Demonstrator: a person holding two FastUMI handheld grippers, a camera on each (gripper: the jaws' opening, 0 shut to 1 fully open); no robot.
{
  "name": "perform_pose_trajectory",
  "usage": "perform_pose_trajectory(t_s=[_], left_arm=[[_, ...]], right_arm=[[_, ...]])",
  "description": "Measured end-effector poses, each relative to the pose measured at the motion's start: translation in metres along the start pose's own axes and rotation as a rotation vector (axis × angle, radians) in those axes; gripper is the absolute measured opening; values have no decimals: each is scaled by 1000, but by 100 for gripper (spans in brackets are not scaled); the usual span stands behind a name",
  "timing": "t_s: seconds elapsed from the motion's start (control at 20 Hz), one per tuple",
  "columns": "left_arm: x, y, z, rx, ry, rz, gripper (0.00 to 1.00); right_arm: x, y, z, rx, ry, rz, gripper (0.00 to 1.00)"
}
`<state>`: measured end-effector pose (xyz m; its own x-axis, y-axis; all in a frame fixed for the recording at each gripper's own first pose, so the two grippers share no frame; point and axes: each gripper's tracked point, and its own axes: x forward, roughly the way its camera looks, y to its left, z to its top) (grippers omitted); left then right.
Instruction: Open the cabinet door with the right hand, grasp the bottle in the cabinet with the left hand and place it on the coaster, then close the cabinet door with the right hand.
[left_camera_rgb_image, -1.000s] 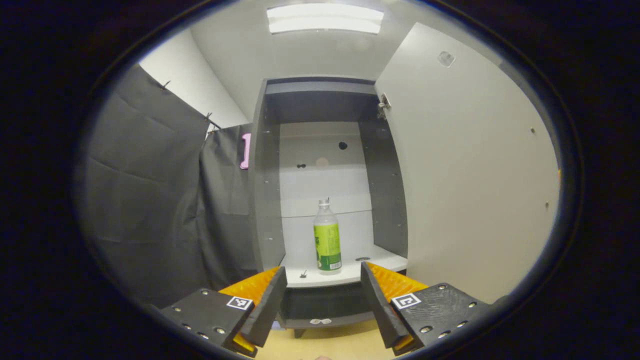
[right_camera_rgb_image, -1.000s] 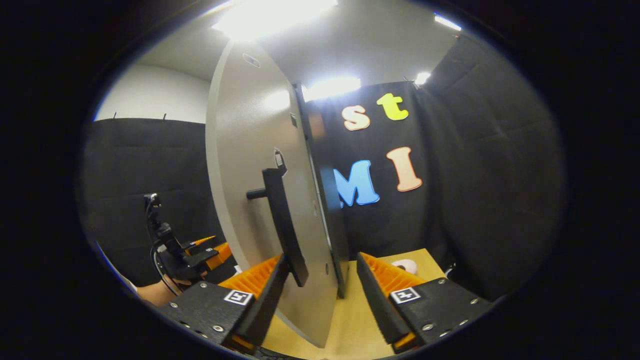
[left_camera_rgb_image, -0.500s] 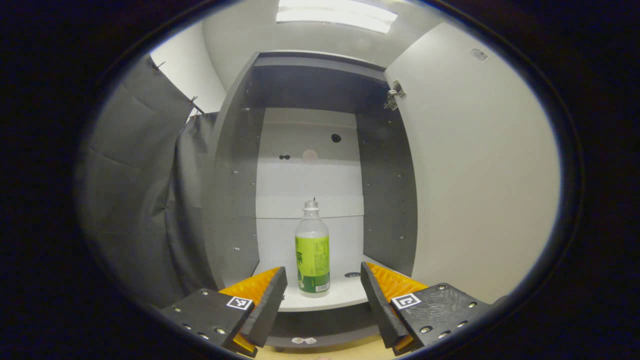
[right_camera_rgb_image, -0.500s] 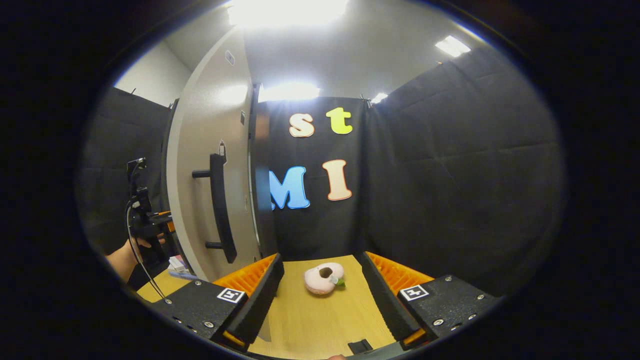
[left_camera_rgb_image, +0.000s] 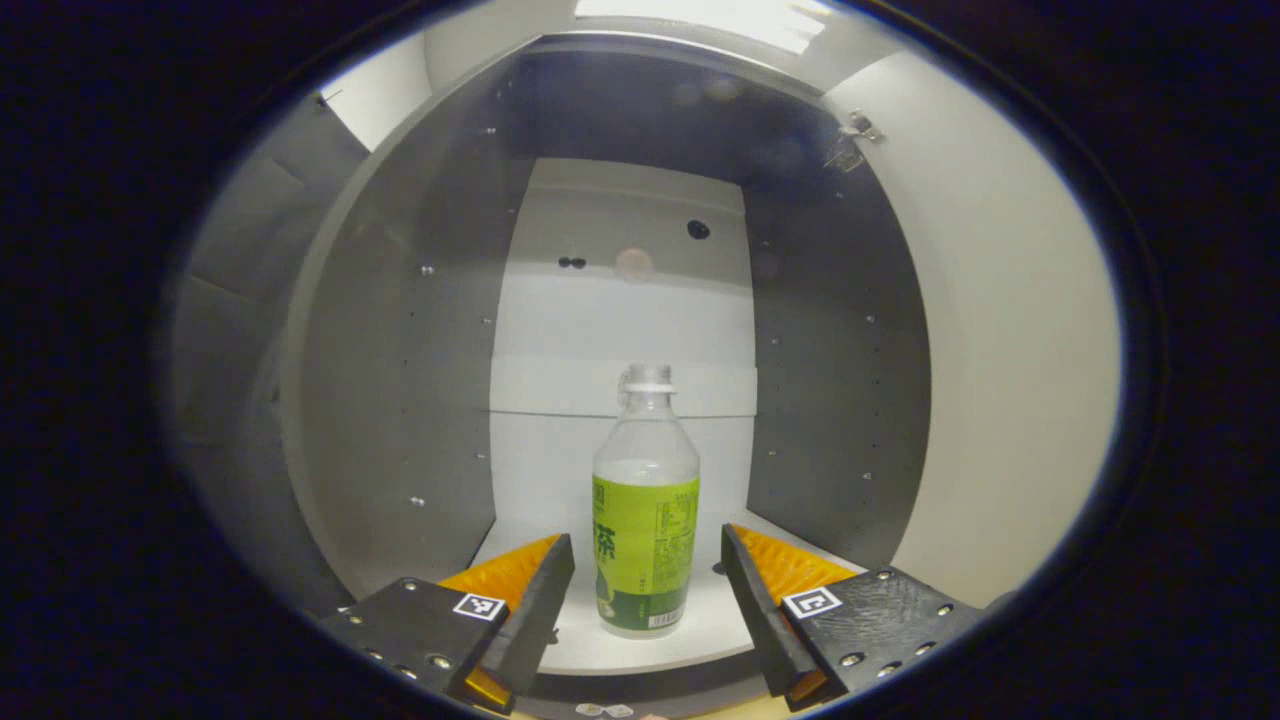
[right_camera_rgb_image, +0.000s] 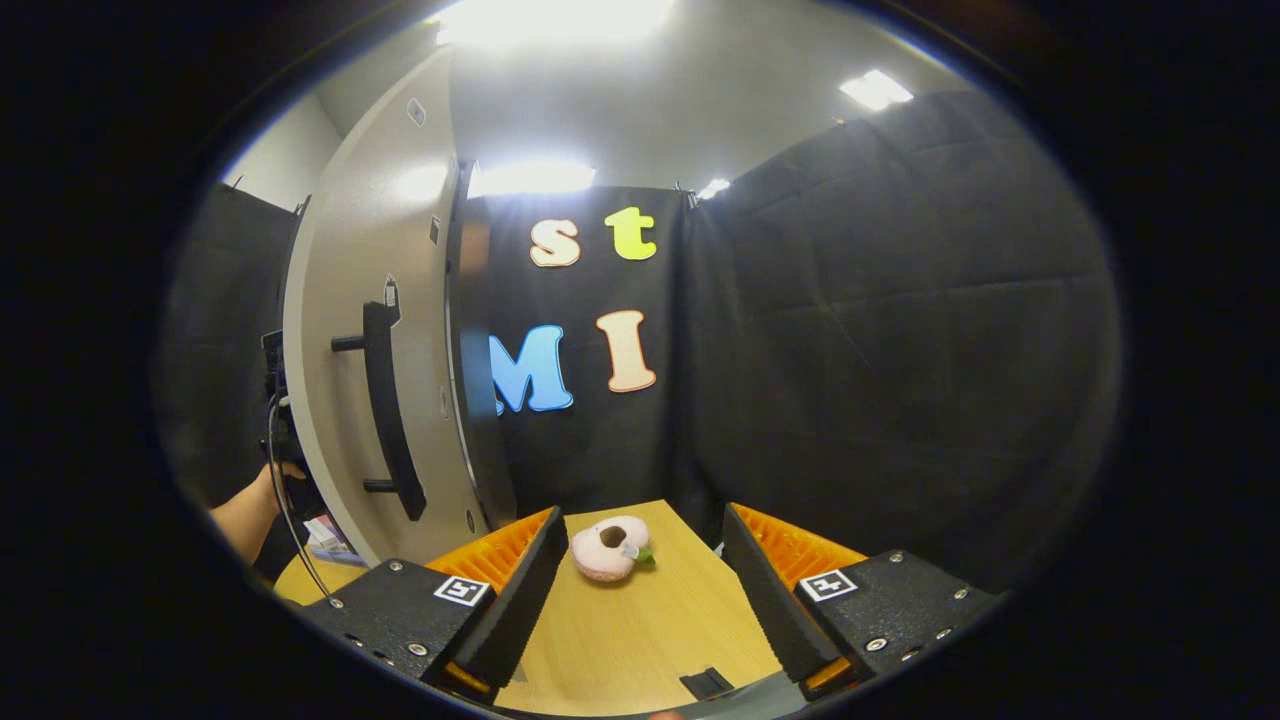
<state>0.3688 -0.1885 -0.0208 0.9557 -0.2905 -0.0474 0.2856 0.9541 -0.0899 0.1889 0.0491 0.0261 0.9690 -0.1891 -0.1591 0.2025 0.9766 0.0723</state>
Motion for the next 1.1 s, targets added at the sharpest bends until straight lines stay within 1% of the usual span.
perform_pose_trajectory(t_s=[0.05, 0.1, 0.15, 0.2, 0.3, 0.35, 0.4, 0.5, 0.7, 0.85, 0.9, 1.05, 1.1], left_arm=[[6, 0, -6, 7, 14, -1, 88], [12, 0, -9, 16, 22, -3, 85], [16, -2, -12, 22, 27, -5, 85], [20, -4, -14, 27, 33, -6, 88], [27, -3, -20, 33, 47, -3, 88], [32, 1, -24, 34, 51, 8, 85], [32, 4, -23, 31, 51, 17, 87], [31, 4, -24, 40, 56, 30, 68], [16, 8, -11, 13, 35, 37, 68], [-3, 7, 1, 15, 21, 40, 72], [-11, 6, 6, 21, 15, 42, 68], [-35, 3, 14, 23, -4, 52, 68], [-44, 4, 17, 19, -9, 57, 72]], right_arm=[[2, 1, -3, 0, 7, -4, 96], [2, 1, -5, 2, 13, -7, 97], [5, 2, -8, 4, 20, -6, 97], [6, 2, -10, 6, 26, -6, 96], [9, 1, -13, 11, 35, -6, 96], [11, 1, -14, 13, 37, -5, 96], [11, 0, -14, 13, 38, -5, 96], [12, -4, -15, 8, 38, -5, 97], [12, -8, -15, 9, 36, 19, 96], [11, -11, -15, 11, 30, 45, 96], [11, -12, -15, 13, 28, 55, 96], [13, -16, -15, 15, 23, 87, 96], [13, -18, -16, 12, 22, 96, 96]])
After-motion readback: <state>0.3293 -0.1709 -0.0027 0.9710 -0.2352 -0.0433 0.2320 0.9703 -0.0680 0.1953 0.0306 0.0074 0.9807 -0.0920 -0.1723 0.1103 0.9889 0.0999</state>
